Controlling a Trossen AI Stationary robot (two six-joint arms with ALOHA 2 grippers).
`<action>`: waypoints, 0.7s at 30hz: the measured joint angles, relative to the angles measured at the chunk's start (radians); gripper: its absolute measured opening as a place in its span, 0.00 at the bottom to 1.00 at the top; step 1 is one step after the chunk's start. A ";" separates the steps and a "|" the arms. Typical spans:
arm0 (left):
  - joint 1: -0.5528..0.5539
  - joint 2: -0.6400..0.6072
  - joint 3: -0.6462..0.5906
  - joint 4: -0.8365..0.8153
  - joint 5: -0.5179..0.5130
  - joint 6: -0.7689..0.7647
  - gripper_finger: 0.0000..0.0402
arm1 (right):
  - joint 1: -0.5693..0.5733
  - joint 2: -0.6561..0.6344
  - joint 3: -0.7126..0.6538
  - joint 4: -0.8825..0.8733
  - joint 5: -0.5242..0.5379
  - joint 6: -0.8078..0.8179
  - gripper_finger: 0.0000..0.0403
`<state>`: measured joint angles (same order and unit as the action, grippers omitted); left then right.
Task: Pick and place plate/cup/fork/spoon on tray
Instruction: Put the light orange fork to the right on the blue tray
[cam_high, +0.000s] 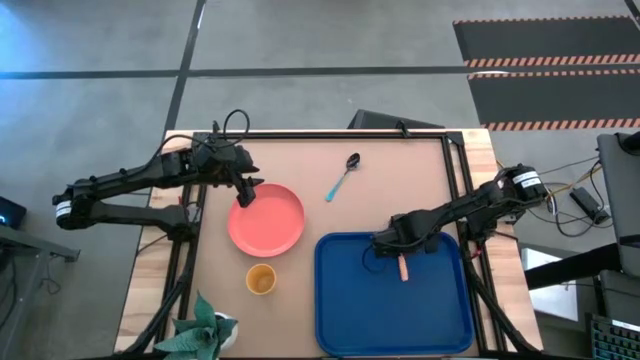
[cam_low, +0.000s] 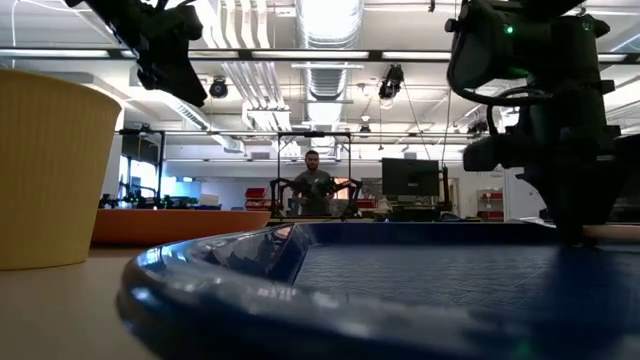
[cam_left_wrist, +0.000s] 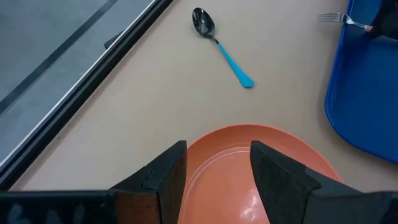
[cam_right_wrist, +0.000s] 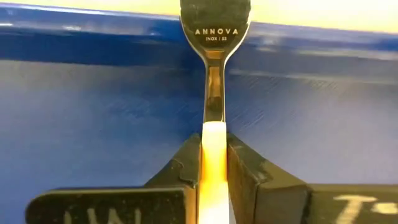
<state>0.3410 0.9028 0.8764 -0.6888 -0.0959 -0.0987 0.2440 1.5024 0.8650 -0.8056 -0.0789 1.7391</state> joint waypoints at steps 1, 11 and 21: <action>0.000 0.000 0.000 0.000 0.000 0.000 0.40 | 0.007 -0.001 0.017 0.003 -0.006 0.018 0.08; 0.000 0.000 0.000 0.000 0.010 0.001 0.40 | 0.207 -0.013 0.280 -0.305 -0.001 0.309 0.08; 0.000 0.000 0.000 -0.001 0.013 0.026 0.40 | 0.459 -0.013 0.351 -0.319 -0.052 0.637 0.08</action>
<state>0.3408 0.9028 0.8764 -0.6895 -0.0830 -0.0728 0.7035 1.4895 1.2162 -1.1247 -0.1308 2.3761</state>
